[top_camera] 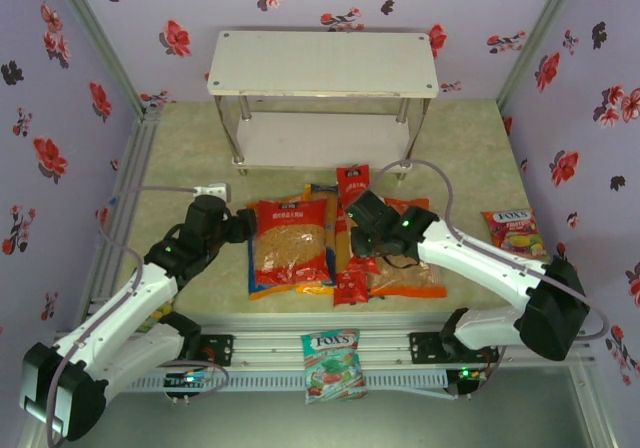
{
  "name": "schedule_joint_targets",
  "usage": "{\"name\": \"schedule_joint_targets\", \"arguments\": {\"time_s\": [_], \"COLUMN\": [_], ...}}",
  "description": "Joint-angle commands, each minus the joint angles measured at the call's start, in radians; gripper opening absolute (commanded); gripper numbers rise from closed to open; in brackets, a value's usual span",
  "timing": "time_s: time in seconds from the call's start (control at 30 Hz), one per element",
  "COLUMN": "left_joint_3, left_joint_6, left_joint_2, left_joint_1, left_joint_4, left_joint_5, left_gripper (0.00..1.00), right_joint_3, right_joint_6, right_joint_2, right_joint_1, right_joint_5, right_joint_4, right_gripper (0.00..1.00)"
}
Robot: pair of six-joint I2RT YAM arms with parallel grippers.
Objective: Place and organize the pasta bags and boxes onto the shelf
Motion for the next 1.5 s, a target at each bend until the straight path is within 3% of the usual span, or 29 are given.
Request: {"name": "schedule_joint_targets", "arguments": {"time_s": [0.0, 0.47, 0.77, 1.47], "left_joint_3": [0.001, 0.024, 0.030, 0.036], "left_joint_6": [-0.004, 0.007, 0.002, 0.009], "left_joint_2": [0.018, 0.028, 0.041, 0.082], "left_joint_1": [0.007, 0.007, 0.007, 0.007], "left_joint_4": [0.025, 0.018, 0.021, 0.030], "left_joint_5": [0.023, 0.040, 0.044, 0.053], "left_gripper": [0.70, 0.70, 0.71, 0.70], "right_joint_3": [0.105, 0.446, 0.565, 0.620], "right_joint_6": [-0.114, -0.382, -0.431, -0.498], "right_joint_2": [0.006, 0.387, 0.515, 0.639], "right_joint_1": [-0.062, -0.350, -0.389, -0.432], "right_joint_5": [0.059, 0.039, 0.098, 0.290], "right_joint_4": [0.067, 0.115, 0.173, 0.360], "right_gripper": [0.00, 0.00, 0.00, 0.00]}}
